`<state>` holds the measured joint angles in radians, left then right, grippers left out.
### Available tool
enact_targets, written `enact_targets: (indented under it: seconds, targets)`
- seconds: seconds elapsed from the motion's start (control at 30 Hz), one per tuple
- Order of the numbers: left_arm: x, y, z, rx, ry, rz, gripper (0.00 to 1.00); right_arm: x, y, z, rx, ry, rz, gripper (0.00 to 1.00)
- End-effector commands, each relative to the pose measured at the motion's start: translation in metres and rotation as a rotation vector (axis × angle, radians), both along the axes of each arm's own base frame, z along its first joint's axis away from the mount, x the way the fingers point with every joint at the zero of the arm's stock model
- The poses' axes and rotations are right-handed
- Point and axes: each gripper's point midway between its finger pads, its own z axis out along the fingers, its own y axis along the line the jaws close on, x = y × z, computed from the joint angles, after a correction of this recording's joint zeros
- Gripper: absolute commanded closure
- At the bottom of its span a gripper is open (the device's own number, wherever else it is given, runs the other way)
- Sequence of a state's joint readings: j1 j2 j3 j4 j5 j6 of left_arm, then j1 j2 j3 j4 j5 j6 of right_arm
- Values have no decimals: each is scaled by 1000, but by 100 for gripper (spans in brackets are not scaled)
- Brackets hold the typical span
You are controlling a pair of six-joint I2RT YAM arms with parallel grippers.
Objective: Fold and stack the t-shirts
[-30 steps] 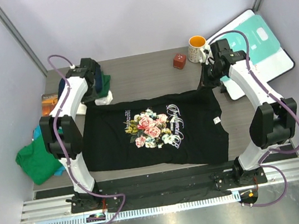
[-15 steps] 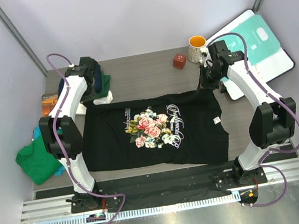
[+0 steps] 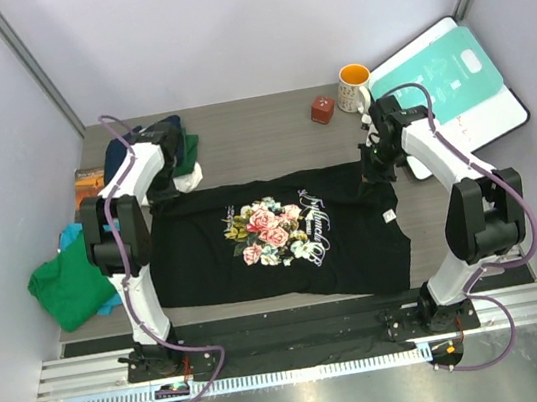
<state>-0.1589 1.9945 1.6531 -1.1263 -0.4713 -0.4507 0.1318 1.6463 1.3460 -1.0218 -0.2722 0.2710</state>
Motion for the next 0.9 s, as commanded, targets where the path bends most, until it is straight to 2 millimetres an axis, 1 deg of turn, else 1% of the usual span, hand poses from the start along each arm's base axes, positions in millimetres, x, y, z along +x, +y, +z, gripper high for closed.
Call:
enact_targets:
  seconds: [0.0,0.13,0.17,0.23,0.27,0.37,0.43,0.47,0.5,0.53,0.57,0.6,0.63,0.67,0.7,0.77,0.8,0.87]
  targets:
    - [10,16,3,21,-35,87,100,2,-7,-1,-48,-10,1,99]
    - [16,27,3,34,-52,127,100,8,-23,1,-119,-36,-37,99]
    - [14,32,4,47,-45,138,100,9,-28,3,-115,-41,-57,99]
    - [15,37,2,58,-39,141,100,8,-31,2,-109,-34,-73,99]
    - [15,41,2,64,-40,149,100,8,-36,4,-115,-40,-91,99]
    - [17,45,0,56,-42,159,100,9,-47,9,-124,-61,-137,99]
    - [19,43,2,41,-51,154,100,17,-57,23,-112,-122,-190,99]
    - [22,41,2,25,-60,144,100,20,-60,28,-120,-145,-204,99]
    - [27,35,3,-14,-71,135,100,27,-73,32,-132,-170,-249,99]
    - [30,30,2,-36,-74,130,100,33,-77,37,-135,-191,-272,99]
    - [33,27,2,-53,-77,125,100,37,-80,38,-136,-201,-283,99]
    - [39,22,4,-78,-88,116,100,43,-79,34,-121,-197,-285,99]
    - [41,19,1,-75,-75,108,100,48,-78,36,-114,-202,-281,99]
    - [38,19,0,-67,-49,102,100,47,-75,35,-101,-186,-275,99]
    - [39,18,1,-57,-44,90,100,44,-71,32,-79,-158,-263,99]
    - [34,20,1,-29,-25,80,100,36,-65,26,-61,-127,-239,99]
    - [27,22,-5,-21,-6,84,100,30,-63,23,-56,-107,-226,99]
    - [22,24,-4,-9,-9,88,100,16,-60,14,-54,-71,-200,99]
